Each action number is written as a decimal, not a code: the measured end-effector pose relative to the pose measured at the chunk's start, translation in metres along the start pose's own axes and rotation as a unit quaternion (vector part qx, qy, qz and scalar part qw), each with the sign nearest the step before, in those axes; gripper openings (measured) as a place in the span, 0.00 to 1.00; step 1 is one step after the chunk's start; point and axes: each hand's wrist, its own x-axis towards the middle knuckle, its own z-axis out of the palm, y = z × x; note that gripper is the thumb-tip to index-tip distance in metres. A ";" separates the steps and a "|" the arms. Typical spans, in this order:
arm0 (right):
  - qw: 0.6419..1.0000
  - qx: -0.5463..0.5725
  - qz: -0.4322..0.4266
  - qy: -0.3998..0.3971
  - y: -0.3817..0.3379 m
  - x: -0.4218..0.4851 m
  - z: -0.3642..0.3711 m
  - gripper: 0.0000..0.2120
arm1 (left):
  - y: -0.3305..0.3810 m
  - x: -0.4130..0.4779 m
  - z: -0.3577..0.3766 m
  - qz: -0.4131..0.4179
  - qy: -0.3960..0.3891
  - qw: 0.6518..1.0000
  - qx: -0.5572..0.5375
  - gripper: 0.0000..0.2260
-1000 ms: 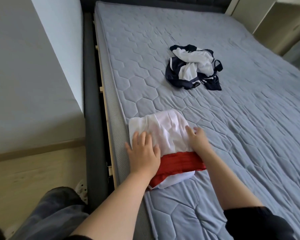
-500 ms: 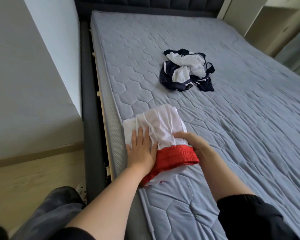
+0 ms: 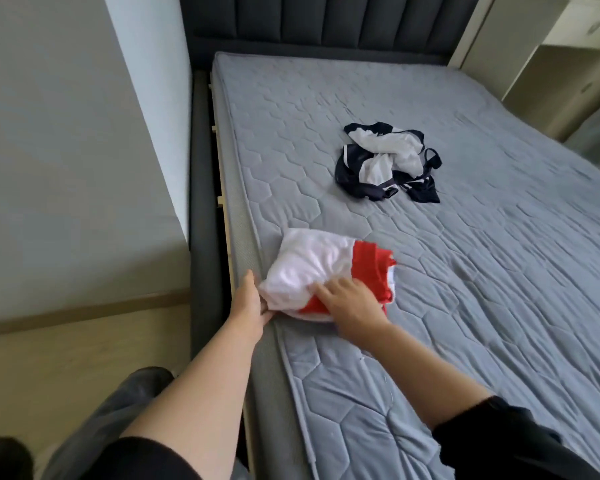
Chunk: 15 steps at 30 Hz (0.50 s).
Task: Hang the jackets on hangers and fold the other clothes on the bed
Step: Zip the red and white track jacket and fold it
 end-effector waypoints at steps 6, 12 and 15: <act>0.976 0.212 0.020 0.046 -0.005 -0.018 0.023 0.27 | -0.008 0.010 -0.003 0.185 0.065 0.939 0.282 0.04; 0.929 0.247 0.150 0.230 0.017 -0.027 0.008 0.14 | -0.011 0.012 -0.001 0.269 0.063 0.836 0.474 0.13; 0.939 0.252 0.179 0.149 0.024 -0.038 0.016 0.23 | -0.003 0.012 0.002 0.295 0.069 0.811 0.501 0.16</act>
